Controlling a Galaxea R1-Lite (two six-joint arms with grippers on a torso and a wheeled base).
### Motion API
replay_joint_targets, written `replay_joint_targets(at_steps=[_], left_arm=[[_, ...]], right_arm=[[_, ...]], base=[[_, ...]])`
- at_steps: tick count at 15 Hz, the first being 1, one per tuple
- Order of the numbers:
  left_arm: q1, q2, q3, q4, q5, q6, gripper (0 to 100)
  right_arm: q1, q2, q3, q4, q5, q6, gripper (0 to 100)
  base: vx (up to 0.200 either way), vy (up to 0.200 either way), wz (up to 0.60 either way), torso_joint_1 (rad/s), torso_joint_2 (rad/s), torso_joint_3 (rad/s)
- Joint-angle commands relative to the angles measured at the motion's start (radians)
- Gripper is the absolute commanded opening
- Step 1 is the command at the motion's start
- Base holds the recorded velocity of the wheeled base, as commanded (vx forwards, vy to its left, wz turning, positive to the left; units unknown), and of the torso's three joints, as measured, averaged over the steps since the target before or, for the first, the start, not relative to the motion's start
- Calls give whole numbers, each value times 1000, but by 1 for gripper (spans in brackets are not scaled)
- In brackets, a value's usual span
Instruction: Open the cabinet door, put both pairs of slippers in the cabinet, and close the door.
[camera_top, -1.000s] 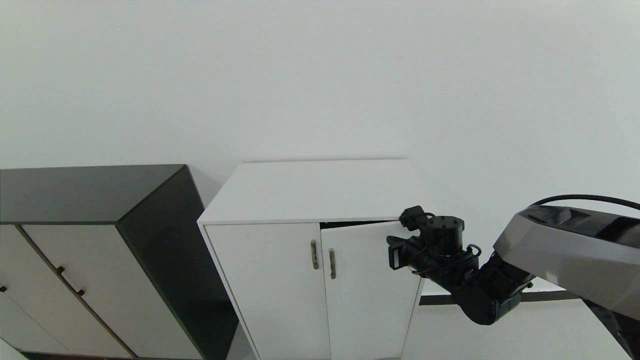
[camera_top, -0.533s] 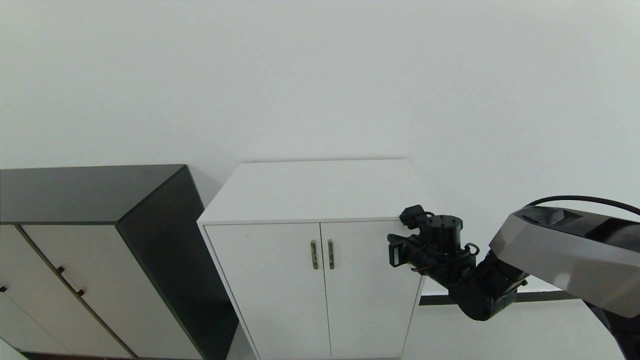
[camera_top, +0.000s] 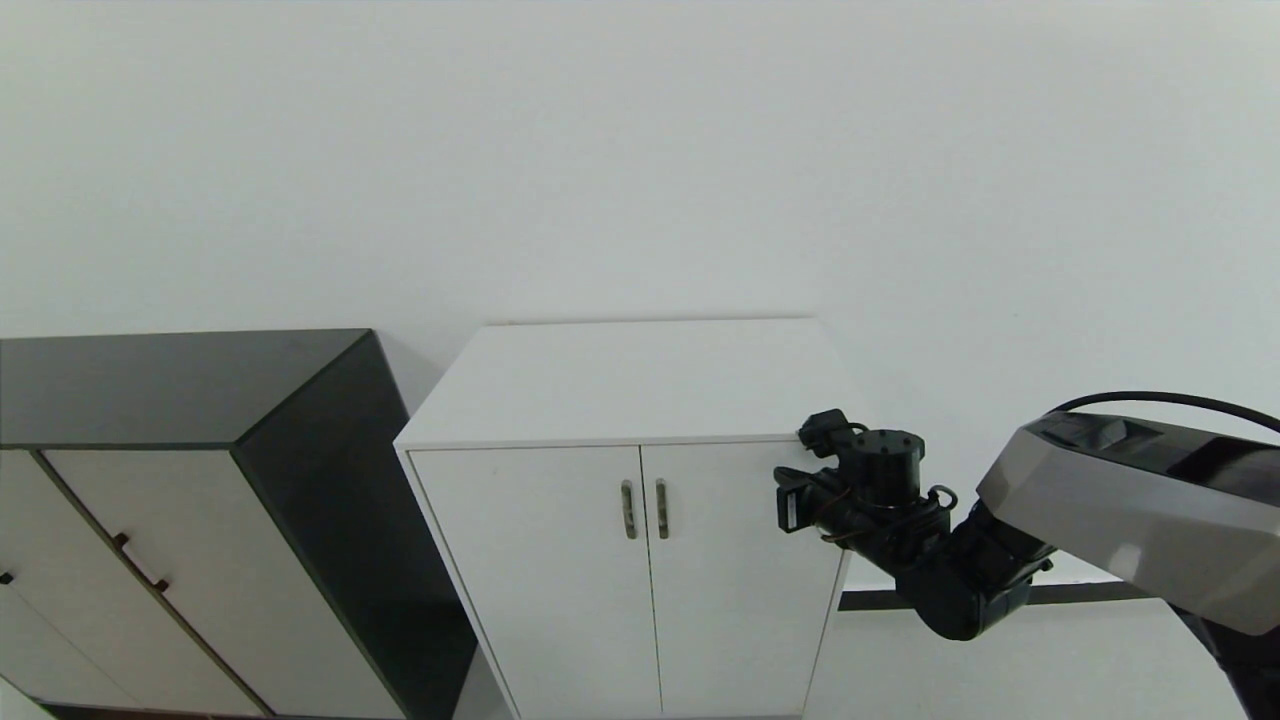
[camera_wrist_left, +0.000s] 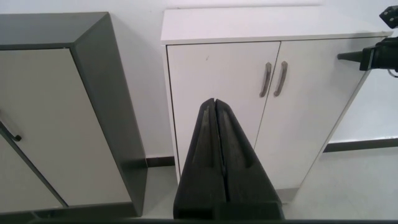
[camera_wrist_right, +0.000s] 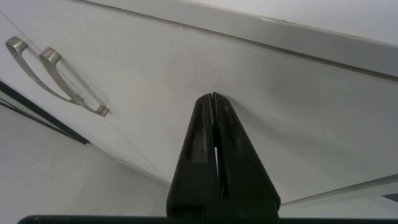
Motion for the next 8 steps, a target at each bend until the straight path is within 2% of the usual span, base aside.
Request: replay_joint_targets(at_steps=[1, 8], left_arm=[[0, 1, 0, 0, 0, 0, 0], [0, 1, 0, 0, 0, 0, 0]], right_arm=[[1, -3, -2, -2, 0, 0, 0], [1, 6, -2, -4, -3, 0, 0]], base=[[0, 0, 0, 0, 0, 0], [0, 0, 0, 0, 0, 0]])
